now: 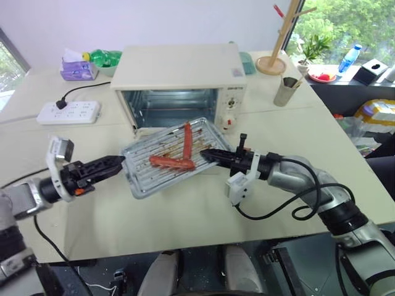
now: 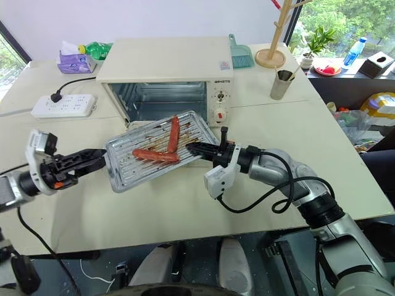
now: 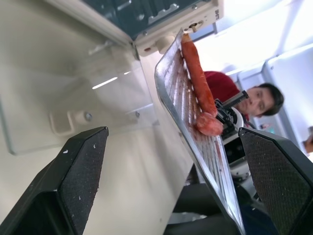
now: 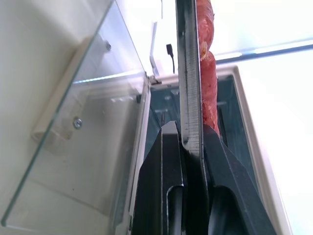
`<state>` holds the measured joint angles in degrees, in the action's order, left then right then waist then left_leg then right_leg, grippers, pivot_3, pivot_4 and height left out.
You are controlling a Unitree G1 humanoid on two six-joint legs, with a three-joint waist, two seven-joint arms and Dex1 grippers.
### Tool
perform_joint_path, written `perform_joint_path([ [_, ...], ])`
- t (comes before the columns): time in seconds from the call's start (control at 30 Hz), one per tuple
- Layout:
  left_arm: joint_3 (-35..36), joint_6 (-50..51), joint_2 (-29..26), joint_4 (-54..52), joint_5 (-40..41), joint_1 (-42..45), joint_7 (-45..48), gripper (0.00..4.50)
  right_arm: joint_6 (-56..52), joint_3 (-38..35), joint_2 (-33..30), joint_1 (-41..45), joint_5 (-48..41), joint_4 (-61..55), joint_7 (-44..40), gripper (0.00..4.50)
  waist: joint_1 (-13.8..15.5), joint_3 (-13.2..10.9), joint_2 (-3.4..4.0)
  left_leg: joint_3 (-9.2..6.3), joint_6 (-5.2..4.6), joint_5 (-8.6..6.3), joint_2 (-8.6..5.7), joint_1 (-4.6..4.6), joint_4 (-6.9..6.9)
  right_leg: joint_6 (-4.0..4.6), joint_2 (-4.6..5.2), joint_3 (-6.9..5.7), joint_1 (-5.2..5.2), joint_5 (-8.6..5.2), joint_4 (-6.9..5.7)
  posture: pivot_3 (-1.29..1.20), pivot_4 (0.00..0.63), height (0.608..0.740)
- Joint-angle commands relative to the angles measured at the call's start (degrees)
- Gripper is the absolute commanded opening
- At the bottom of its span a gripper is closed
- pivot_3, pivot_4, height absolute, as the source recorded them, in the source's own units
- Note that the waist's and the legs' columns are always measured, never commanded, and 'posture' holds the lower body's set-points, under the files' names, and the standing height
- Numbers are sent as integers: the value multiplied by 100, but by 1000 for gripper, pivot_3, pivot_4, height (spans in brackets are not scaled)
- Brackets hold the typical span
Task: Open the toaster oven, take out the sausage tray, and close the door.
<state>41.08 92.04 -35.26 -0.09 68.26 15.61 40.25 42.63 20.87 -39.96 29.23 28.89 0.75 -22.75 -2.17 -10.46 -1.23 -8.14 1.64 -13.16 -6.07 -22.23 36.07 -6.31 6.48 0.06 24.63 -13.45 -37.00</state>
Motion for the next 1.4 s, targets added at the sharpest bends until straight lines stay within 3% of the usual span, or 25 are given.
perform_joint_path([
  [0.03, 146, 46, 224, -138, 1295, -155, -1048, 4500, 91, -238, -29, 53, -179, -122, -30, 93, 6, 1, 0, 0, 0, 0, 0, 0, 0, 0, 0, 0, -1, 0, 1, 0, 150, 740],
  [0.13, -184, -269, 271, -214, 2443, -426, -1896, 4500, 99, -235, -2, 26, -155, -126, -63, 93, 16, 1, -3, 1, 0, 0, -3, 4, 0, 0, 3, 2, -4, 0, 2, 0, 150, 740],
  [0.33, -1199, -1562, -169, -371, 4334, -941, -3256, 4500, 73, -248, 53, -41, -125, -221, -86, 93, 99, 2, -3, 6, 0, 0, -1, 7, 0, 3, 5, 16, -5, -2, 3, 0, 150, 740],
  [0.63, -1494, -2018, -433, -169, 4474, -911, -3236, 4500, 62, -351, 24, -133, -97, -288, -67, 93, 154, 2, -3, 17, -1, 0, -6, 8, 1, 19, 2, 26, -7, -11, 6, 0, 150, 740],
  [0.93, -1799, -2178, -195, -39, 4474, -672, -3344, 4500, 86, -438, 15, -190, -67, -386, -55, 93, 151, 2, -3, 18, -2, 0, -5, 9, -1, 20, 1, 27, -7, -11, 7, 0, 150, 740],
  [1.03, -1795, -2167, -178, -36, 4474, -664, -3314, 3678, 91, -469, 1, -187, -68, -398, -59, 50, 151, 2, -3, 18, -1, 0, -5, 9, -2, 20, 0, 27, -7, -11, 7, 0, 150, 740],
  [1.27, -1690, -2184, -121, 108, 4474, -618, -3358, 57, 117, -547, 0, -255, -48, -434, -54, 50, 152, 2, -2, 18, -1, 0, -5, 9, -3, 20, 0, 27, -7, -12, 8, 0, 150, 740],
  [1.4, -1668, -2173, -22, 113, 4474, -637, -3424, 12, 115, -586, -5, -337, -10, -500, -58, 50, 152, 3, -5, 18, -1, 0, -4, 9, -4, 19, -1, 29, -7, -12, 11, 0, 150, 740],
])
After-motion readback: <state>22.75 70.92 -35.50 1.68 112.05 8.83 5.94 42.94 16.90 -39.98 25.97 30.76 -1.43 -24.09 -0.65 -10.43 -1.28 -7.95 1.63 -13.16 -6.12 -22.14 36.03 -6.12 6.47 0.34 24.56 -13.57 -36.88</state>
